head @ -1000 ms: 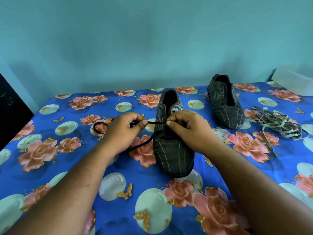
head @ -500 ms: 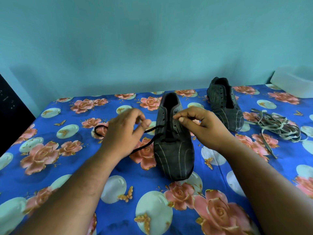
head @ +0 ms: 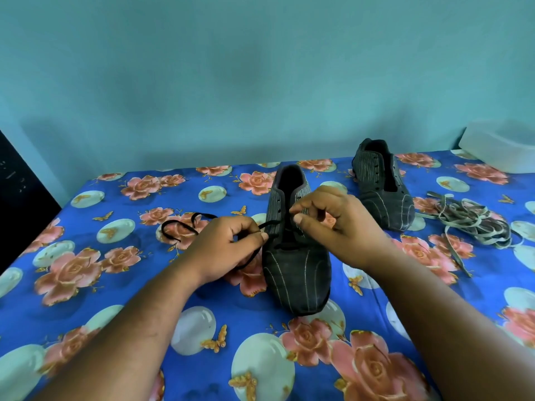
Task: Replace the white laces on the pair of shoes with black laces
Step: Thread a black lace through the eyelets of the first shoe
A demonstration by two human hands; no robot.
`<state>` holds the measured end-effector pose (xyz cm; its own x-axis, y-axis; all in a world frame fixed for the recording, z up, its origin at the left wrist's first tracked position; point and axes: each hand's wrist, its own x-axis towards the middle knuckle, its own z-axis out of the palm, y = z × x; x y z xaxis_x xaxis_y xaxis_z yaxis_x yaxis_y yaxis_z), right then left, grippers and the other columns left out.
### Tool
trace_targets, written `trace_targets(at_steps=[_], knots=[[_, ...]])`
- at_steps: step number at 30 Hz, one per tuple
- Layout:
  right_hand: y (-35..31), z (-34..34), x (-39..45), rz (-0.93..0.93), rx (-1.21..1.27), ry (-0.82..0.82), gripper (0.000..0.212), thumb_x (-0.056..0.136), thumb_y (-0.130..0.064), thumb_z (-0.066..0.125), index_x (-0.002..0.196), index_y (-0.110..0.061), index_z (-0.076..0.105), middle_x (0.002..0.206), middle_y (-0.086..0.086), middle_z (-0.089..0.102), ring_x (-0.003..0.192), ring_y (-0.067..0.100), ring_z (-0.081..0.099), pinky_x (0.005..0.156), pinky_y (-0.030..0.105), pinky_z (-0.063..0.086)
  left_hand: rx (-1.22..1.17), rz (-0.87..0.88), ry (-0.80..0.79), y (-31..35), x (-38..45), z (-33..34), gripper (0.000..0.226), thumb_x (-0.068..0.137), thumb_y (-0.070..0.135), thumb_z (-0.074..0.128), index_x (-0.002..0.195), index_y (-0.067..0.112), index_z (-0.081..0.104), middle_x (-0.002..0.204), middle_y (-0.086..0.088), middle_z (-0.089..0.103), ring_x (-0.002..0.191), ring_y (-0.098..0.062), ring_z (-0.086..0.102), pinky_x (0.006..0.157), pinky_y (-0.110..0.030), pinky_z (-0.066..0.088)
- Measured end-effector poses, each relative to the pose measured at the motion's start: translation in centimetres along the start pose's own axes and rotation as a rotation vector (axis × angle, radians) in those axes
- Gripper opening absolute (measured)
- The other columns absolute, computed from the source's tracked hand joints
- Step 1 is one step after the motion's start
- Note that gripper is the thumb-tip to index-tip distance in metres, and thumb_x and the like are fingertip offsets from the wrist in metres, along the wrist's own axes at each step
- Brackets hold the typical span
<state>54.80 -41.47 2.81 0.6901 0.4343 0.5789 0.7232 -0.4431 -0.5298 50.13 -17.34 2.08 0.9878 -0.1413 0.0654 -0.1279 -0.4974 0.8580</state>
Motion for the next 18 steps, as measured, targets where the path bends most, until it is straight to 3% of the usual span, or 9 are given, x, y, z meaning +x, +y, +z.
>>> trace_targets(at_steps=[2,6,9,12,16,18], knots=[[-0.3,0.5,0.0,-0.002,-0.049,-0.046,0.024,0.090,-0.046,0.068,0.106,-0.028,0.072,0.081,-0.016,0.055,0.080,0.013,0.058,0.074,0.038,0.049,-0.054,-0.006,0.012,0.1,0.1,0.0,0.026,0.099,0.028,0.066,0.078,0.011,0.065,0.057,0.000,0.056,0.050,-0.021,0.058,0.050,-0.046,0.057],[-1.1,1.5,-0.3,0.023,-0.124,-0.102,0.035,0.084,-0.062,0.065,0.107,-0.036,0.066,0.084,-0.015,0.053,0.080,0.006,0.054,0.076,0.036,0.045,-0.192,-0.017,-0.002,0.1,0.3,-0.1,0.025,0.097,0.025,0.067,0.075,0.014,0.067,0.074,-0.027,0.062,0.061,-0.022,0.050,0.057,-0.034,0.044],[-1.8,2.1,-0.3,0.056,-0.252,-0.118,0.043,0.079,-0.071,0.058,0.106,-0.040,0.066,0.092,-0.016,0.055,0.089,0.002,0.051,0.076,0.031,0.036,-0.359,-0.052,-0.038,0.1,0.3,-0.1,0.014,0.090,0.024,0.073,0.084,0.012,0.070,0.076,-0.015,0.061,0.065,-0.024,0.050,0.056,-0.028,0.044],[-2.3,2.5,-0.3,0.113,-0.252,-0.069,0.041,0.075,-0.071,0.057,0.101,-0.041,0.068,0.092,-0.015,0.056,0.097,0.007,0.053,0.081,0.035,0.040,-0.518,-0.043,-0.094,0.5,0.2,-0.2,0.018,0.083,0.014,0.075,0.100,0.013,0.068,0.085,-0.020,0.062,0.069,-0.024,0.055,0.058,-0.021,0.048],[-2.6,2.8,-0.3,0.150,-0.259,-0.011,0.027,0.076,-0.060,0.071,0.094,-0.040,0.071,0.086,-0.015,0.054,0.095,0.008,0.051,0.076,0.036,0.034,-0.598,0.033,-0.166,1.0,-0.1,-0.2,0.029,0.088,0.009,0.073,0.116,0.016,0.066,0.082,-0.018,0.068,0.073,-0.019,0.067,0.068,-0.024,0.054],[-2.6,2.9,-0.3,0.141,-0.255,0.000,0.029,0.074,-0.062,0.068,0.091,-0.039,0.074,0.083,-0.016,0.051,0.091,0.008,0.049,0.075,0.035,0.033,-0.629,0.053,-0.180,1.3,-0.3,0.1,0.030,0.091,0.014,0.066,0.121,0.014,0.065,0.083,-0.020,0.071,0.077,-0.022,0.071,0.072,-0.028,0.056]])
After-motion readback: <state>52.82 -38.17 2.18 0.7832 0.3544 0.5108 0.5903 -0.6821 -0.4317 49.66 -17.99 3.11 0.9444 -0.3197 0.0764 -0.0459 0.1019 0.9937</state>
